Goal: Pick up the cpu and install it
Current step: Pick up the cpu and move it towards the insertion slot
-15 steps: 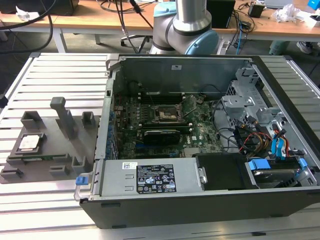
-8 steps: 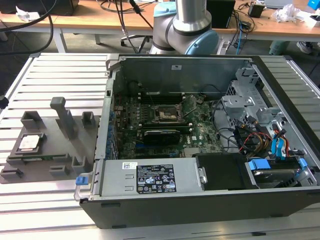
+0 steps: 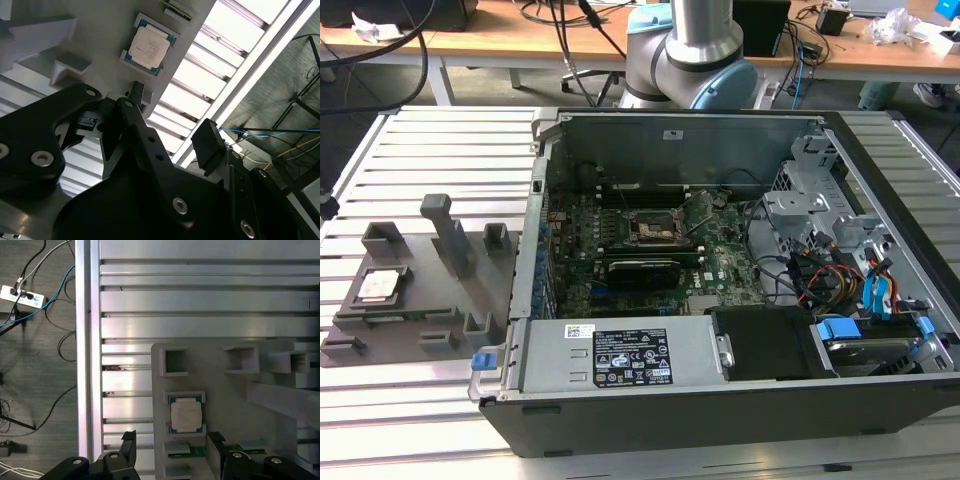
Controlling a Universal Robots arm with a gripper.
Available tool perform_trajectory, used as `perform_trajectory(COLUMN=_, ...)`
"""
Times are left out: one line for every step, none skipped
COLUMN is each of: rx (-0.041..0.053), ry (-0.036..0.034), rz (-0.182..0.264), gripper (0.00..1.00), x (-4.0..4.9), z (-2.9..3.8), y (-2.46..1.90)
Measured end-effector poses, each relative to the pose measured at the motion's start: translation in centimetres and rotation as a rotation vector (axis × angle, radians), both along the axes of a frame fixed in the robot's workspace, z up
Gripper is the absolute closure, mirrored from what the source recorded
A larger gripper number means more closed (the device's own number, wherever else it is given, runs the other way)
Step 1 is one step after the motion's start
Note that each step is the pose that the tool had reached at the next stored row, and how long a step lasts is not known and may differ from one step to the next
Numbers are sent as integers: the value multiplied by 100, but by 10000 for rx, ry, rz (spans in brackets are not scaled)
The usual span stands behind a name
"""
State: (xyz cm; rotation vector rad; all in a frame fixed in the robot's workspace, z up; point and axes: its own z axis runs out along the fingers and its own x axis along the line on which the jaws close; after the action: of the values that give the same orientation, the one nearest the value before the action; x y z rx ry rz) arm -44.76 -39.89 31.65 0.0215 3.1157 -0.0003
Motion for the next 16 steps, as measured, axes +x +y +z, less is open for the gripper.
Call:
perform_trajectory(rx=-1, ry=0, rz=0, gripper=34, x=0, z=-4, y=0)
perform_trajectory(rx=-1, ry=1, rz=-1, gripper=34, x=0, z=-7, y=0)
perform_trajectory(rx=-1, ry=0, rz=0, gripper=34, x=0, z=-10, y=0)
perform_trajectory(rx=0, ry=0, rz=0, gripper=34, x=0, z=-16, y=0)
perform_trajectory(rx=0, ry=0, rz=0, gripper=34, x=0, z=-19, y=0)
perform_trajectory(rx=0, ry=0, rz=0, gripper=34, x=0, z=-23, y=0)
perform_trajectory(rx=0, ry=0, rz=0, gripper=34, x=0, z=-27, y=0)
perform_trajectory(rx=0, ry=0, rz=0, gripper=34, x=0, z=-31, y=0)
perform_trajectory(rx=0, ry=0, rz=0, gripper=34, x=0, z=-35, y=0)
perform_trajectory(rx=0, ry=0, rz=0, gripper=34, x=0, z=-38, y=0)
perform_trajectory(rx=0, ry=0, rz=0, gripper=34, x=0, z=-42, y=0)
perform_trajectory(rx=0, ry=0, rz=0, gripper=34, x=0, z=-45, y=0)
perform_trajectory(rx=0, ry=0, rz=0, gripper=34, x=0, z=-50, y=0)
perform_trajectory(rx=0, ry=0, rz=0, gripper=34, x=0, z=-53, y=0)
perform_trajectory(rx=0, ry=0, rz=-1, gripper=34, x=0, z=-56, y=0)
perform_trajectory(rx=0, ry=0, rz=0, gripper=34, x=0, z=-59, y=0)
